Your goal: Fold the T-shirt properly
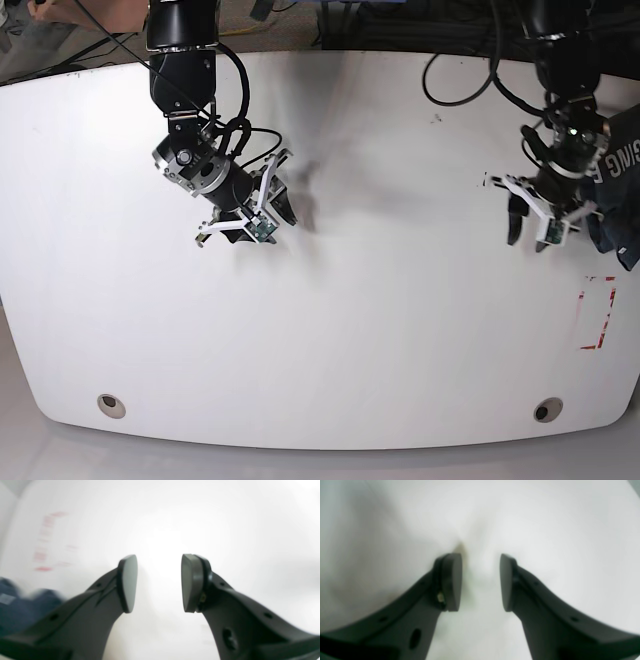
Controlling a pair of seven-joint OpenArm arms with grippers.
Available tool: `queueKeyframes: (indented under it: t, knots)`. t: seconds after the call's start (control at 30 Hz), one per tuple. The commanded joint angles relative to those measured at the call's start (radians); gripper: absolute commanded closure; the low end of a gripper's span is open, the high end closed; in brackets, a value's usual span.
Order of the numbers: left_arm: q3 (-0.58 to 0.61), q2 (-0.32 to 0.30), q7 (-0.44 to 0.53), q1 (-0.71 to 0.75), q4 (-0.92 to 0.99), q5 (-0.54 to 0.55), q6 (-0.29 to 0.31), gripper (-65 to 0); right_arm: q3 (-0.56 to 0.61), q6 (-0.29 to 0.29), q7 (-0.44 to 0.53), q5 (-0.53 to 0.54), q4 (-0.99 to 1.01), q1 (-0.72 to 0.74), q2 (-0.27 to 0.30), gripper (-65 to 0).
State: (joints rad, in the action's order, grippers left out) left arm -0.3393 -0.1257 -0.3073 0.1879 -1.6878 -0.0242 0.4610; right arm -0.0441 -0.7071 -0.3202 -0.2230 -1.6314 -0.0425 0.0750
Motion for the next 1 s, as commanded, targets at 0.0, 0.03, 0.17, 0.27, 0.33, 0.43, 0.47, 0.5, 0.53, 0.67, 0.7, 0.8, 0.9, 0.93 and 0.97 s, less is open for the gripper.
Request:
queueKeyframes:
  t: [0.0,0.03,0.17,0.27,0.33,0.43,0.47,0.5,0.53,0.67,0.7,0.8,0.9,0.93,0.97]
  knots:
    - [-0.008,0.051,0.093,0.018,-0.047,-0.041,-0.011,-25.8,-0.033,0.010,0.112,0.024,0.024,0.013,0.007,-23.8]
    - [-0.008,0.082,0.125,0.037,-0.053,-0.061,-0.011,-25.8,-0.040,0.030,0.158,0.024,0.041,0.010,0.007,-23.8]
    - [-0.005,0.159,0.265,0.120,-0.059,-0.115,-0.011,-25.7,-0.047,0.108,0.309,0.026,0.092,-0.023,0.012,-23.8]
    - [0.016,0.171,0.346,0.180,-0.059,-0.127,-0.012,-25.7,-0.047,0.140,0.372,0.027,0.092,-0.067,0.032,-23.8]
    - [0.024,0.172,0.379,0.215,-0.059,-0.125,-0.012,-25.7,-0.053,0.151,0.398,0.029,0.075,-0.104,0.042,-23.8]
    - [0.032,0.179,0.371,0.259,-0.054,-0.122,-0.012,-25.7,-0.093,0.149,0.415,0.080,0.036,-0.176,0.044,-23.8]
    - [0.032,0.194,0.369,0.272,-0.053,-0.122,-0.012,-25.7,-0.104,0.148,0.413,0.115,0.026,-0.198,0.045,-23.8]
    - [0.030,0.206,0.369,0.282,-0.053,-0.122,-0.012,-25.7,-0.113,0.146,0.413,0.147,0.016,-0.219,0.047,-23.8]
    - [0.027,0.217,0.369,0.298,-0.059,-0.122,-0.012,-25.7,-0.118,0.145,0.413,0.167,0.009,-0.239,0.056,-23.8]
    - [0.027,0.228,0.369,0.404,-0.151,-0.122,-0.012,-25.7,-0.122,0.152,0.413,0.244,-0.056,-0.360,0.092,-23.8]
    - [0.027,0.228,0.369,0.431,-0.177,-0.121,-0.012,-25.7,-0.135,0.152,0.413,0.262,-0.079,-0.392,0.093,-23.8]
    - [0.027,0.228,0.369,0.499,-0.228,-0.121,-0.011,-25.7,-0.181,0.152,0.413,0.304,-0.128,-0.472,0.088,-23.8]
    - [0.026,0.228,0.369,0.588,-0.254,-0.116,-0.011,-25.7,-0.214,0.152,0.413,0.346,-0.168,-0.563,0.088,-23.8]
    - [0.026,0.228,0.369,0.614,-0.257,-0.108,-0.011,-25.7,-0.225,0.152,0.413,0.360,-0.178,-0.587,0.088,-23.8]
    - [0.026,0.228,0.369,0.632,-0.257,-0.095,-0.011,-25.7,-0.233,0.152,0.415,0.374,-0.186,-0.606,0.088,-23.8]
